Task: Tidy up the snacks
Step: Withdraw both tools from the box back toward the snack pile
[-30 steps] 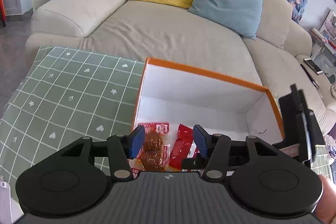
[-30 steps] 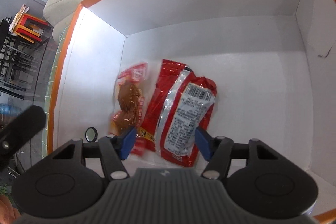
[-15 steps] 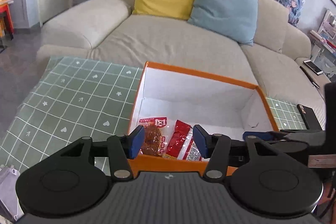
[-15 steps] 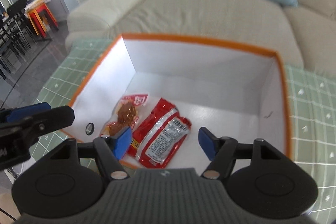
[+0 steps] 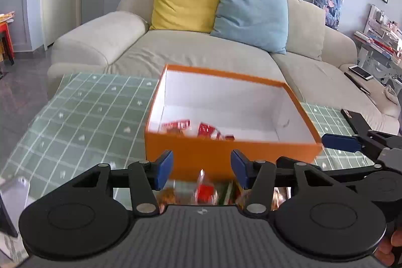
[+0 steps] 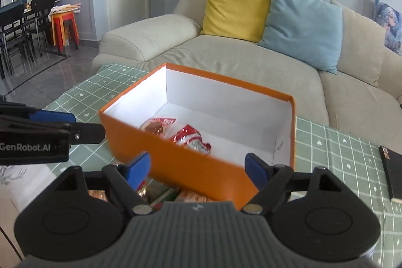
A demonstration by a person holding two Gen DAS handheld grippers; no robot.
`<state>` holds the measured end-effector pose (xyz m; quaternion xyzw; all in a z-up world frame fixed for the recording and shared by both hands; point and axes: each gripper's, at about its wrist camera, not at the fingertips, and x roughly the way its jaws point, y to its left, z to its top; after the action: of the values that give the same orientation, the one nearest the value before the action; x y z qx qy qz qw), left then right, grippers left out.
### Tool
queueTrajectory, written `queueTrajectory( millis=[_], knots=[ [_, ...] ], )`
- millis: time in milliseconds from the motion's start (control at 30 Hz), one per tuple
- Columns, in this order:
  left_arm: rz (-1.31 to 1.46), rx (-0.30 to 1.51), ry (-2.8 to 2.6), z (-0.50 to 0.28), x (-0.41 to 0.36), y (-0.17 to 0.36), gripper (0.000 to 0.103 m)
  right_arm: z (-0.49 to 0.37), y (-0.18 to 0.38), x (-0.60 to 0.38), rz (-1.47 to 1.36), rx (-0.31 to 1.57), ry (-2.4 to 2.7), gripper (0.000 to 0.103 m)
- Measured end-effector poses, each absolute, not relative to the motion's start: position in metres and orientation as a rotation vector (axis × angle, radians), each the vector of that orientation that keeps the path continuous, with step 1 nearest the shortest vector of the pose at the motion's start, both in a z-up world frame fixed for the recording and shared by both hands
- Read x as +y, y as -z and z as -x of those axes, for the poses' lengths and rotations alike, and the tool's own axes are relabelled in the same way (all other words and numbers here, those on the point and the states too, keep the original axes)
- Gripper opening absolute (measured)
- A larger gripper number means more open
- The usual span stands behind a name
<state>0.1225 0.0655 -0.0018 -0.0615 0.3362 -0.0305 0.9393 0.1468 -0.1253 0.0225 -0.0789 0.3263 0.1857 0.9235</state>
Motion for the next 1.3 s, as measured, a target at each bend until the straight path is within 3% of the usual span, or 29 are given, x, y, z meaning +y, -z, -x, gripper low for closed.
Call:
queueTrajectory(
  millis=[300,767,1033,1300],
  knots=[
    [0.167,0.788,0.090,-0.089,0.067,0.036,0.062,-0.087,-0.001,-0.138,0.189,0.587,-0.314,0.077],
    [0.077,0.861,0.138,-0.069,0.056,0.073,0.062,-0.057,0.037,-0.134,0.217,0.682,-0.381,0.075],
    [0.100,0.880,0.118,-0.074,0.066,0.085,0.062,-0.065,0.064,-0.134,0.200,0.810,-0.405,0.064],
    [0.011,0.897,0.215,-0.080,0.060,0.093,0.061,-0.073,0.071,-0.116,0.256,0.794,-0.459,0.055]
  ],
)
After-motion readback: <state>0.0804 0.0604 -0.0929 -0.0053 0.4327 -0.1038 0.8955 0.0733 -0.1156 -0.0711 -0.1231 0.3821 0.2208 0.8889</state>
